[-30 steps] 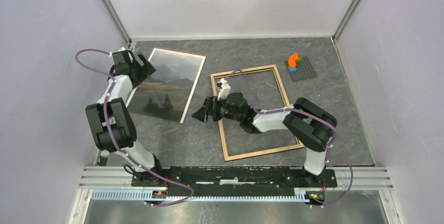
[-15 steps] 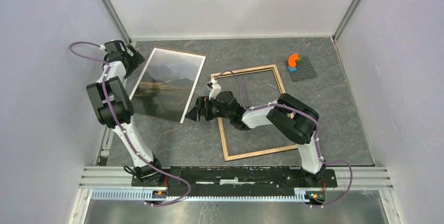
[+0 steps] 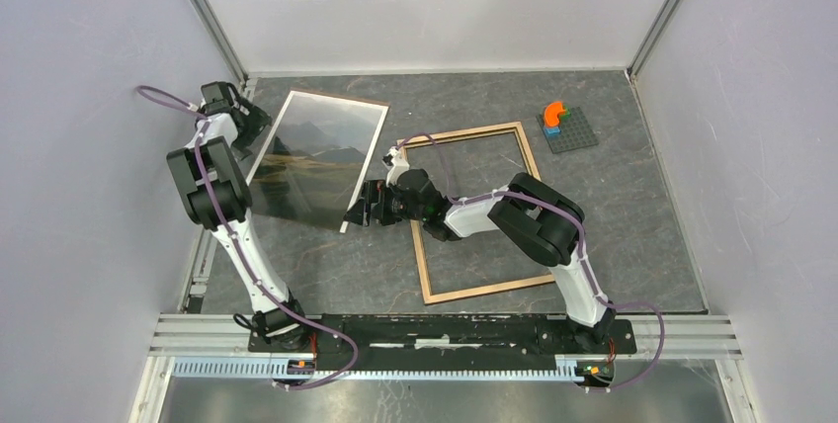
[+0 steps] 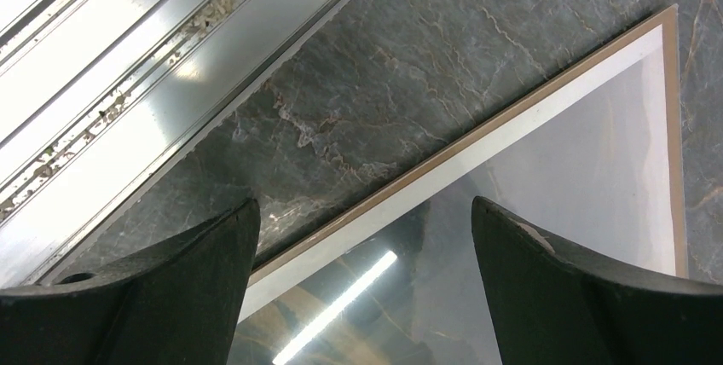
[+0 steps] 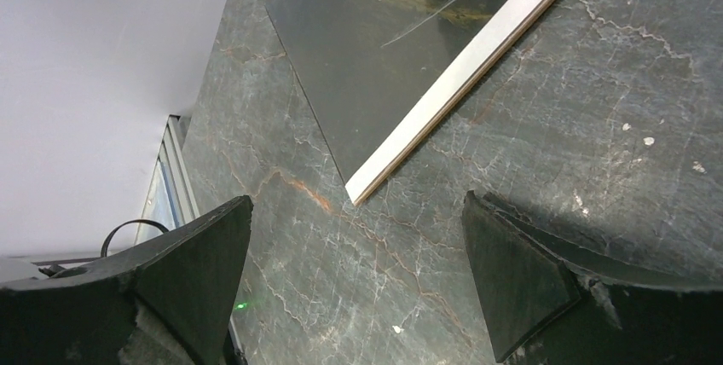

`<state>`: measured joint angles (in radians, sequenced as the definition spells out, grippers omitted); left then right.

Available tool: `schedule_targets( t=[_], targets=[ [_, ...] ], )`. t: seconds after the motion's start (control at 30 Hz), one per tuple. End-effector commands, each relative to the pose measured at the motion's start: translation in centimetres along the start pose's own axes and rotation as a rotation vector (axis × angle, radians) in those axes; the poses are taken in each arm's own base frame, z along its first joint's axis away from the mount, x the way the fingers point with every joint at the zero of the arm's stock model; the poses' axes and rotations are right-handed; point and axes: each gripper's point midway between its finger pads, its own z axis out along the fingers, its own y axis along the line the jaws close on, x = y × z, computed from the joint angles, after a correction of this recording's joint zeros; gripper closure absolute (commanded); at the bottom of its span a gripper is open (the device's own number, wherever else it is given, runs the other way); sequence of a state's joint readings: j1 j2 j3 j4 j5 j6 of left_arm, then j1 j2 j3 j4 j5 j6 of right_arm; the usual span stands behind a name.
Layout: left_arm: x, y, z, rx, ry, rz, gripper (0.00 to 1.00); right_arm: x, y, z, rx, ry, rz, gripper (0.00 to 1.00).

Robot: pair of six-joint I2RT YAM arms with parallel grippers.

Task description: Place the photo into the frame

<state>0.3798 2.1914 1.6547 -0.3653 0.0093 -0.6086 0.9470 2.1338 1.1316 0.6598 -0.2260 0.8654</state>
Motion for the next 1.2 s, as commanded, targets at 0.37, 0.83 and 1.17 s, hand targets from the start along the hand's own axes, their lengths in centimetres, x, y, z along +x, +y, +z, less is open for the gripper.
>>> schedule_targets(
  t=[0.37,0.83,1.17],
  targets=[
    [7.1,5.1,-4.2,-0.155,0.187,-0.108,0.00,-0.7,-0.7,0.4,0.034,-0.029,0.122,0.02],
    [6.6,6.4,-13.8,-0.228,0.004,0.002,0.00,0.0,-1.2,-2.9,0.035,-0.022,0.133,0.02],
    [13.3,6.3,-12.9,-0.142,0.148,0.028,0.00,0.4,-0.4,-2.5,-0.019,-0.001,0.166,0.04]
  ],
)
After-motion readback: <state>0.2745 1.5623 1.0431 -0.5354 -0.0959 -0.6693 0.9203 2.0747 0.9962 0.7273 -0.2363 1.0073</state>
